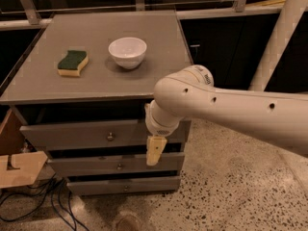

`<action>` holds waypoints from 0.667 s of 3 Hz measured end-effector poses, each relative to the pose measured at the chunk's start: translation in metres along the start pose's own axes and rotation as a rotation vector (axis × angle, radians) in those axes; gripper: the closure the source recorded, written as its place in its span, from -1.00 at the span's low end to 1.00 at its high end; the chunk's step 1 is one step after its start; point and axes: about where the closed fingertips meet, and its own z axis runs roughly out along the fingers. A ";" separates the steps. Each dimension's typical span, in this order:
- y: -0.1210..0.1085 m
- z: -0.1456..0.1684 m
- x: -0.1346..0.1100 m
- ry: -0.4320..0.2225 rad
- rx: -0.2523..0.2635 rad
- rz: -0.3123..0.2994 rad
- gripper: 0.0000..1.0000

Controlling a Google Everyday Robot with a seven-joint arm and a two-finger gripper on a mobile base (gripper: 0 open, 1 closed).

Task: Open top drawer

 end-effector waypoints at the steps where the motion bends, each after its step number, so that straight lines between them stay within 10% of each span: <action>1: -0.013 0.013 -0.003 -0.006 0.006 -0.023 -1.00; 2: -0.013 0.033 -0.001 -0.013 -0.008 -0.025 -1.00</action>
Offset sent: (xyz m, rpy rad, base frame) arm 0.0304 0.0144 -0.0506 0.0113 0.0182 0.0366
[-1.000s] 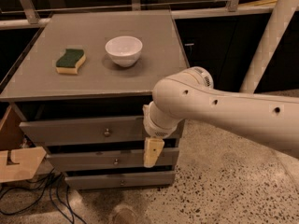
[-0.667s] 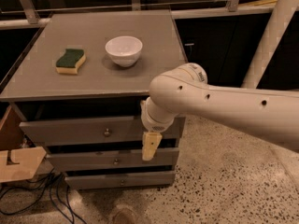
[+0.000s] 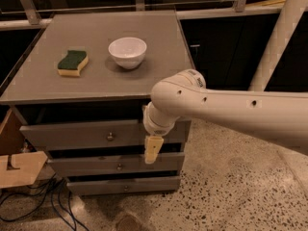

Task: Open top drawer

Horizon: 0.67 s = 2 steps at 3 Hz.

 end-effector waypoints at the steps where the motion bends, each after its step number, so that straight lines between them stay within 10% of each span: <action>1: 0.004 0.023 0.004 -0.004 -0.023 0.002 -1.00; 2: 0.001 0.042 0.006 -0.007 -0.035 -0.010 -1.00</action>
Offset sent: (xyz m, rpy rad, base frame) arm 0.0233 0.0125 -0.0605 0.0007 0.0353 0.0386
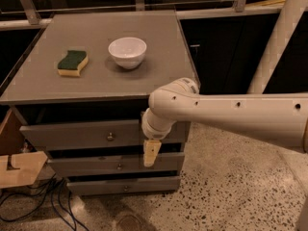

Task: Open top drawer

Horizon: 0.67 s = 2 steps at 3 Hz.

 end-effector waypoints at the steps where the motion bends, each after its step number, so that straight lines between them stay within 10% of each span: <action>1: -0.016 0.007 -0.005 0.005 0.015 -0.031 -1.00; 2: 0.004 0.003 -0.011 0.037 -0.035 -0.058 -1.00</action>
Offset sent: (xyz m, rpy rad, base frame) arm 0.0206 0.0159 0.0073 -0.0360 -0.0189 0.0554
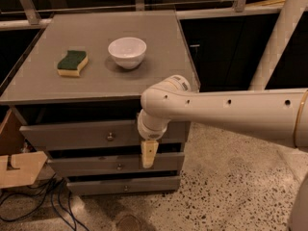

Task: Open top drawer

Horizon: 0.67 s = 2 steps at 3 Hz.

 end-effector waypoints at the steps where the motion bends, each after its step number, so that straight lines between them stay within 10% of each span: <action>1: 0.002 0.001 0.001 0.002 -0.003 -0.001 -1.00; 2: 0.001 0.009 0.002 0.009 -0.020 -0.013 -1.00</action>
Offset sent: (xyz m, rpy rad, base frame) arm 0.0050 0.0017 -0.0174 -0.0280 0.0268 0.0308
